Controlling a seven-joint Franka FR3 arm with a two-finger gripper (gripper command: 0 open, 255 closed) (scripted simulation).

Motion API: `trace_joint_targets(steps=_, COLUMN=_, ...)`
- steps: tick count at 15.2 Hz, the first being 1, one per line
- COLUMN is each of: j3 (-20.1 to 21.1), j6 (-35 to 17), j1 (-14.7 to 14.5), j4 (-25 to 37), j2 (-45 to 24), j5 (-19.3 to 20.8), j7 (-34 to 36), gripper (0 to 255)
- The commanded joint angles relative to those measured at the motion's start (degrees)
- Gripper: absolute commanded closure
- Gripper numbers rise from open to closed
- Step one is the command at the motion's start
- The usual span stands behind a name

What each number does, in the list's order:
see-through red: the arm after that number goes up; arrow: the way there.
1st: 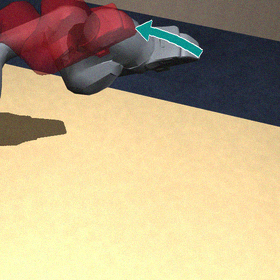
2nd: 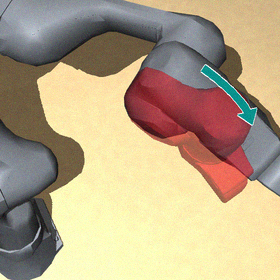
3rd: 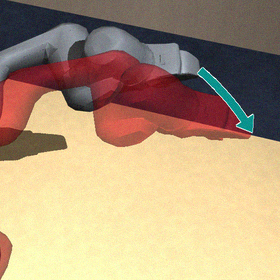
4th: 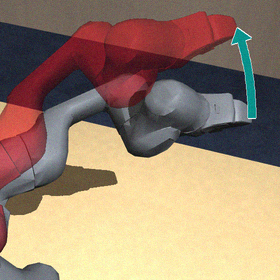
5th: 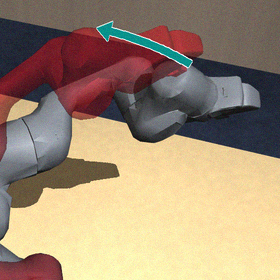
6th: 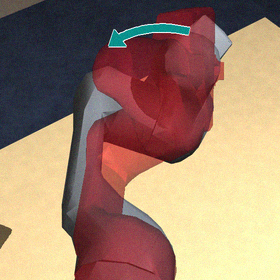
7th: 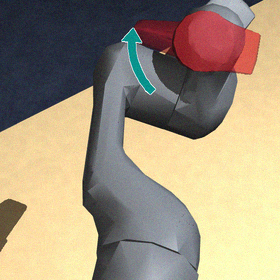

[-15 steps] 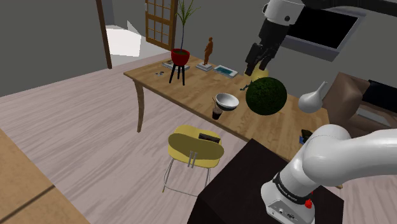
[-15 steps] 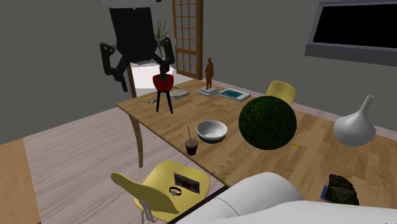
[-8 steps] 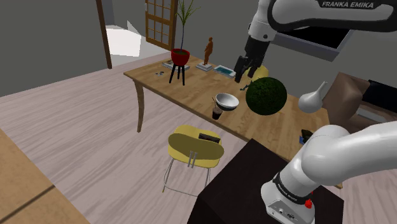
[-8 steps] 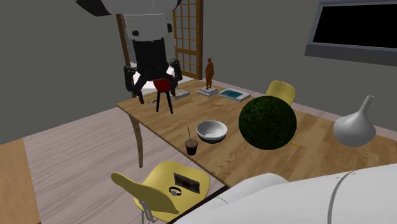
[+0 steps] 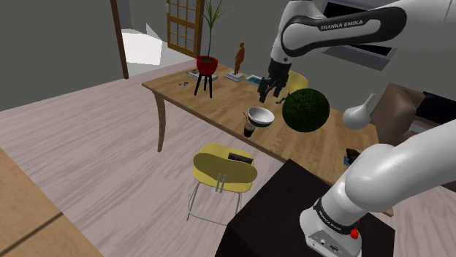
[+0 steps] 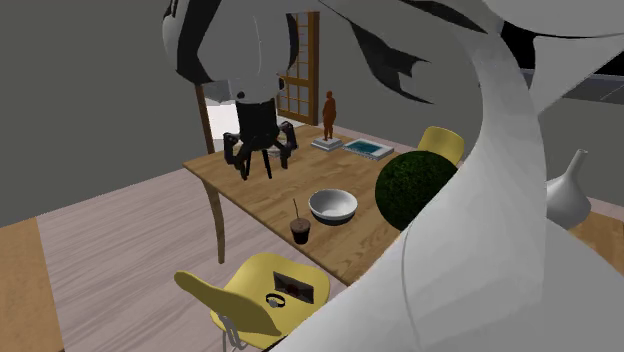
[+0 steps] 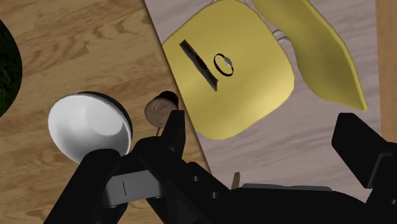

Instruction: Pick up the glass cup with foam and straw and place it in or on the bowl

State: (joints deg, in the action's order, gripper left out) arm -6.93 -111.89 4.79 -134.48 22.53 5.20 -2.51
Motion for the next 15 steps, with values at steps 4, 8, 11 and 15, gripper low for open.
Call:
trace_joint_targets(steps=4, j3=-2.40, j6=-6.68, j1=0.82, j4=2.37, j2=-9.95, j5=-0.43, j7=-2.49, gripper=0)
trace_joint_targets(steps=8, j3=-4.07, j6=-11.07, j1=1.58, j4=5.43, j2=-18.26, j5=-1.60, j7=-4.92, gripper=0)
trace_joint_targets(steps=11, j3=-4.99, j6=-13.79, j1=2.32, j4=8.45, j2=-24.71, j5=-2.96, j7=-6.89, gripper=0)
trace_joint_targets(steps=15, j3=-5.63, j6=-16.55, j1=3.69, j4=13.43, j2=-33.48, j5=-5.18, j7=-9.55, gripper=0)
